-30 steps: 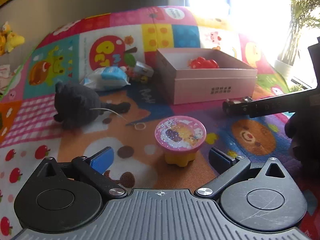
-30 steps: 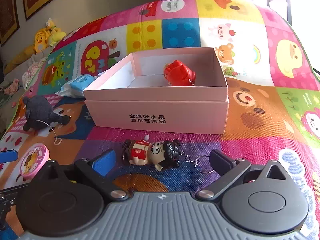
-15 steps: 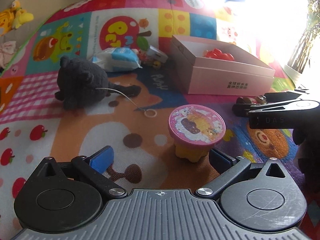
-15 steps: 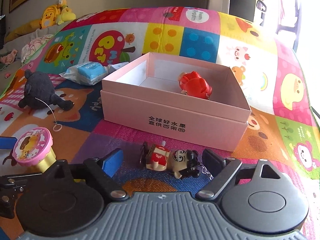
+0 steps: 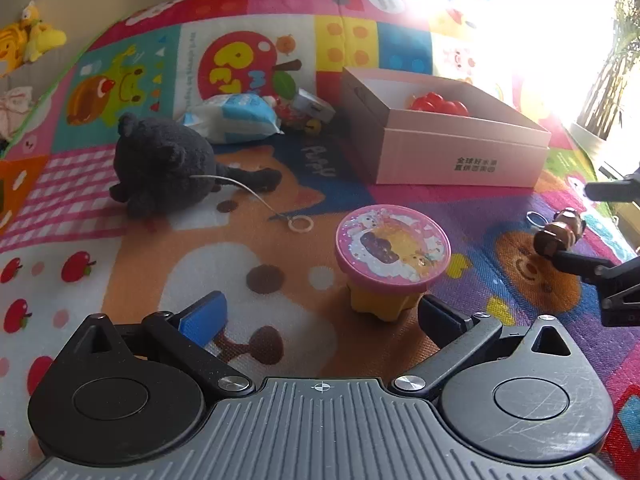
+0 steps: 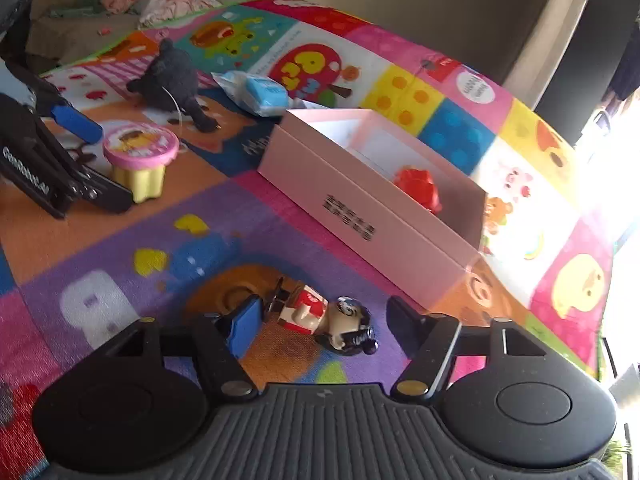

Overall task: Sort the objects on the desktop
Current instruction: 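Carry the keychain figure in the right tool and pink-lidded cup in the left toward the box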

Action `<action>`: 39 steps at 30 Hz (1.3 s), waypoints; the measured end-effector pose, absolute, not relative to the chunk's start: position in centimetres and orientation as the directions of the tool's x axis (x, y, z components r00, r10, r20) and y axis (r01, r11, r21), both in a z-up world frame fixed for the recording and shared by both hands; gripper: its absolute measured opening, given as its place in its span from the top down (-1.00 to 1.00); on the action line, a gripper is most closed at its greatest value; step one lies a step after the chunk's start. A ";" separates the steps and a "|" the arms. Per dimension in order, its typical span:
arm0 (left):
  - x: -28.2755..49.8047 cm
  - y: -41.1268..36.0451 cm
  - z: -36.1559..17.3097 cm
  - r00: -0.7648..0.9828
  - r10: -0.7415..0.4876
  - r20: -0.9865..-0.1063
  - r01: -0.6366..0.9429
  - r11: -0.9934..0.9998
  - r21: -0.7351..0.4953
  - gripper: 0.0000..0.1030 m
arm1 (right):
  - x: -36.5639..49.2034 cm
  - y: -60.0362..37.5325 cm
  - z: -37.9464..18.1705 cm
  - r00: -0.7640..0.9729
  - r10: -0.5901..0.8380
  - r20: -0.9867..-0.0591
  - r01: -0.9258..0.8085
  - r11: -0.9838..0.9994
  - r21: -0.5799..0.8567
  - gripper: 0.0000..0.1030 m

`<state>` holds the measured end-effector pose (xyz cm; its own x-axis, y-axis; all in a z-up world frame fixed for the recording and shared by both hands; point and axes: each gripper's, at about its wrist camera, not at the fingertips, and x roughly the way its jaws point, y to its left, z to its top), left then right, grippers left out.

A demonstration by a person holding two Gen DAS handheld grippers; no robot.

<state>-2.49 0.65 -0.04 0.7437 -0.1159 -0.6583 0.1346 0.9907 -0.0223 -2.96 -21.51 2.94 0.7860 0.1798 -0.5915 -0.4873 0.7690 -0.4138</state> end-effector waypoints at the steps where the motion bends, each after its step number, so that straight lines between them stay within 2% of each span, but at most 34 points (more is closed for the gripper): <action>1: -2.5 0.6 -0.1 0.742 -0.115 -0.660 0.136 0.991 -0.020 -1.00 | -3.0 -22.1 3.1 0.797 0.148 -0.585 -0.451 0.791 -0.413 -0.64; 5: -2.4 0.3 -0.1 0.740 -0.106 -0.664 0.137 0.991 -0.005 -1.00 | -2.7 -24.5 4.1 0.746 0.192 -0.637 -0.397 0.897 -0.194 -0.66; 7: -2.4 0.3 -0.1 0.740 -0.105 -0.665 0.137 0.991 -0.005 -1.00 | -2.4 -24.8 3.8 0.741 0.206 -0.639 -0.375 0.917 -0.139 -0.66; 11: -2.4 0.2 -0.1 0.740 -0.106 -0.665 0.137 0.991 -0.006 -1.00 | -1.0 -24.1 2.6 0.751 0.184 -0.634 -0.337 0.933 -0.127 -0.63; 13: -2.4 0.2 -0.1 0.740 -0.105 -0.665 0.137 0.991 -0.004 -1.00 | -0.7 -23.6 2.3 0.734 0.209 -0.646 -0.360 0.926 -0.109 -0.33; 14: -2.4 0.2 -0.1 0.739 -0.105 -0.665 0.137 0.991 -0.004 -1.00 | -0.9 -23.3 2.3 0.722 0.235 -0.651 -0.384 0.918 -0.095 -0.29; 17: -2.4 0.2 -0.1 0.739 -0.105 -0.666 0.137 0.991 -0.004 -1.00 | -2.6 -22.5 2.5 0.668 0.354 -0.654 -0.505 0.861 -0.050 -0.28; 20: -2.4 0.1 -0.1 0.736 -0.101 -0.669 0.137 0.991 0.001 -1.00 | -5.0 -21.8 2.2 0.639 0.411 -0.650 -0.601 0.794 -0.088 -0.28; 22: -2.3 0.1 -0.1 0.734 -0.102 -0.672 0.136 0.991 -0.002 -1.00 | -5.7 -22.1 2.2 0.642 0.416 -0.644 -0.609 0.787 -0.098 -0.33; 24: -2.3 0.1 -0.1 0.731 -0.102 -0.674 0.136 0.991 -0.002 -1.00 | -5.5 -22.7 2.4 0.651 0.397 -0.647 -0.579 0.811 -0.084 -0.67; 29: -2.4 0.2 0.1 0.733 -0.113 -0.671 0.145 0.989 -0.008 -1.00 | -4.3 -24.1 1.8 0.658 0.368 -0.657 -0.508 0.861 -0.028 -0.73; 32: -2.9 0.1 0.9 0.750 -0.188 -0.634 0.181 0.980 -0.077 -1.00 | -4.2 -24.1 1.6 0.661 0.363 -0.657 -0.498 0.867 -0.022 -0.81; 34: -3.1 -1.0 1.4 0.773 -0.193 -0.604 0.207 0.977 -0.047 -1.00 | -4.1 -24.1 1.6 0.661 0.359 -0.659 -0.492 0.871 -0.018 -0.85; 36: -2.9 -2.2 1.6 0.796 -0.168 -0.581 0.212 0.977 0.009 -0.86 | -4.1 -24.0 1.5 0.661 0.357 -0.659 -0.491 0.871 -0.020 -0.88; 37: -2.6 -2.6 1.5 0.793 -0.161 -0.588 0.214 0.976 0.022 -0.57 | -4.1 -24.0 1.5 0.663 0.356 -0.658 -0.491 0.871 -0.023 -0.88; 38: -2.2 -2.8 1.2 0.783 -0.159 -0.601 0.215 0.976 0.022 -0.37 | -4.2 -24.0 1.5 0.666 0.355 -0.657 -0.491 0.871 -0.027 -0.89; 39: -1.8 -3.0 1.0 0.772 -0.159 -0.616 0.212 0.977 0.013 -0.37 | -4.3 -23.9 1.6 0.667 0.354 -0.655 -0.491 0.871 -0.029 -0.89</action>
<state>-1.77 -2.97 0.99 0.7718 -0.1590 -0.6157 0.2121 0.9772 0.0134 -4.26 -23.95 1.56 0.6673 0.3544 -0.6551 -0.4911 0.8706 -0.0292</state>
